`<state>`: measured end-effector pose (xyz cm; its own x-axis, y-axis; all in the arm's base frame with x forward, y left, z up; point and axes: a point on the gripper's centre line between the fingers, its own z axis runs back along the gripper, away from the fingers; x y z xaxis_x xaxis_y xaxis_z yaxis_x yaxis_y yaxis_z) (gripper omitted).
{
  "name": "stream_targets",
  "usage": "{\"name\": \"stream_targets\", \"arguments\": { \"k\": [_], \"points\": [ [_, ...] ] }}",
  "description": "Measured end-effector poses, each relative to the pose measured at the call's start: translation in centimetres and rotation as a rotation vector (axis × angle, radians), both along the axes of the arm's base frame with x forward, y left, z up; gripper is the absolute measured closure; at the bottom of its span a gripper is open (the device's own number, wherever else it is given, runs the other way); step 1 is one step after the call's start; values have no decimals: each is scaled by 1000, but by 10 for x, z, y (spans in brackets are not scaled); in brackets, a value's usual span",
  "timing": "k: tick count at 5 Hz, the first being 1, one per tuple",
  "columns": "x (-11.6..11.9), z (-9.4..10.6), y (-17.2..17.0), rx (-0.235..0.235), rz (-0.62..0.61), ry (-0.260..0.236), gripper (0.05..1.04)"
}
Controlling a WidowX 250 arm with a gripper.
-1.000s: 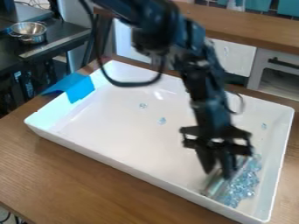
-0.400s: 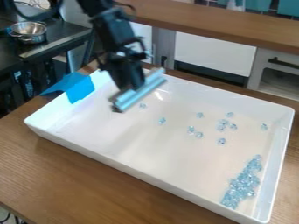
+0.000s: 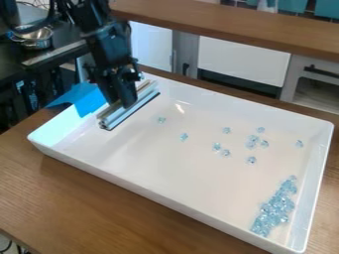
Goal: Sweep into pile
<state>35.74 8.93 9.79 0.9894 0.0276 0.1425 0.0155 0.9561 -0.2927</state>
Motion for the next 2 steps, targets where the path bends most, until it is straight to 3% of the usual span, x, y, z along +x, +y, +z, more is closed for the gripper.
{"name": "stream_targets", "arguments": {
  "k": [1, 2],
  "points": [
    [9, -30, 14, 73, 50, 13, 758],
    [13, -48, 9, 112, 75, 51, 758]
  ]
}}
